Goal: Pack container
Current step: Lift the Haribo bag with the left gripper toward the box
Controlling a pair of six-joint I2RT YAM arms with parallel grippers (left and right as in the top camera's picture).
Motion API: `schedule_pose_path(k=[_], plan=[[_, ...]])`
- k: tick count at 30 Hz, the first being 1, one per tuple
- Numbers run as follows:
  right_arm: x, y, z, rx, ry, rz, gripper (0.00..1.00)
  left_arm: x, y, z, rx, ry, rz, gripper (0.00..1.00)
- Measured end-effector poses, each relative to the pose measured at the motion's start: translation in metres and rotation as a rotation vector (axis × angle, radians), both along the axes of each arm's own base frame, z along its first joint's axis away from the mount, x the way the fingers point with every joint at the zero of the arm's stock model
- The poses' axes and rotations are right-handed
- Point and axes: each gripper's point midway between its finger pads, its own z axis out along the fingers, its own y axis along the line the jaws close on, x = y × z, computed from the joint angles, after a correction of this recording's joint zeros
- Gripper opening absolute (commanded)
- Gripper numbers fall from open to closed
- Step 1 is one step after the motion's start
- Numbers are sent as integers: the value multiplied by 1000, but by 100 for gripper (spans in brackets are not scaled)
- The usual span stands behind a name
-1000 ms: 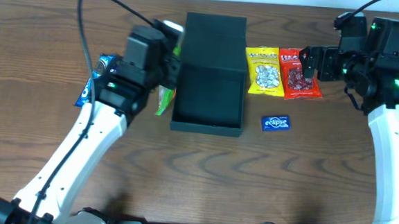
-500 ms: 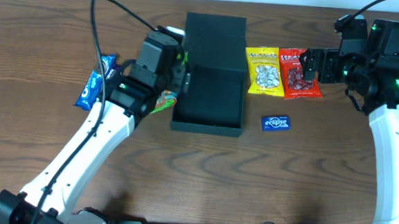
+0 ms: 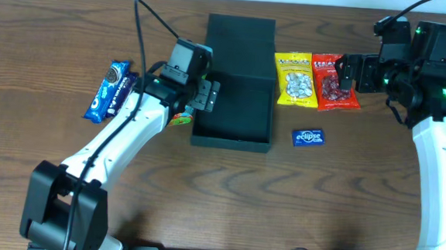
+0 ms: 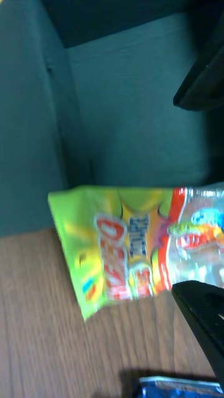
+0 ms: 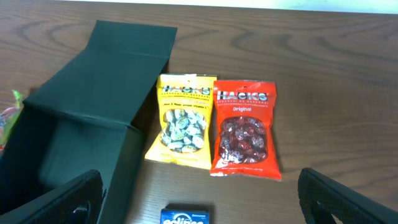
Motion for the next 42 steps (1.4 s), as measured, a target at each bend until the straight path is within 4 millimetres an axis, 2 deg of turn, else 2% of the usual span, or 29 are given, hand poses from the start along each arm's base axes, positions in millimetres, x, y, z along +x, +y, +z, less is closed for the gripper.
schedule_pose_path(k=[4,8,12,14,16,19,25,30,32,34,37,40,41,42], plan=[[0,0,0,0,-3,0,99,1,2,-3,22,-1,-8,89],[0,0,0,0,-3,0,99,6,15,0,77,-32,25,92],[0,0,0,0,-1,0,99,11,38,6,107,-42,71,89],[0,0,0,0,2,0,99,13,61,3,114,-20,127,86],[0,0,0,0,2,0,99,18,74,2,99,-13,162,84],[0,0,0,0,2,0,99,20,83,-16,90,34,182,84],[-1,0,-1,0,6,0,99,17,79,-73,101,164,189,82],[-2,0,-2,1,10,0,99,17,82,-99,99,216,213,77],[-2,0,-2,1,11,0,99,17,83,-106,98,227,222,73],[-2,0,-2,1,13,0,99,17,83,-112,101,239,226,64],[-3,0,-3,1,17,0,99,19,84,-115,101,241,233,41],[-4,0,-3,2,21,0,99,21,84,-114,101,236,234,10],[-4,0,-3,2,21,0,99,22,84,-114,98,235,237,6],[-4,0,-3,2,21,0,99,23,84,-113,101,231,232,6]])
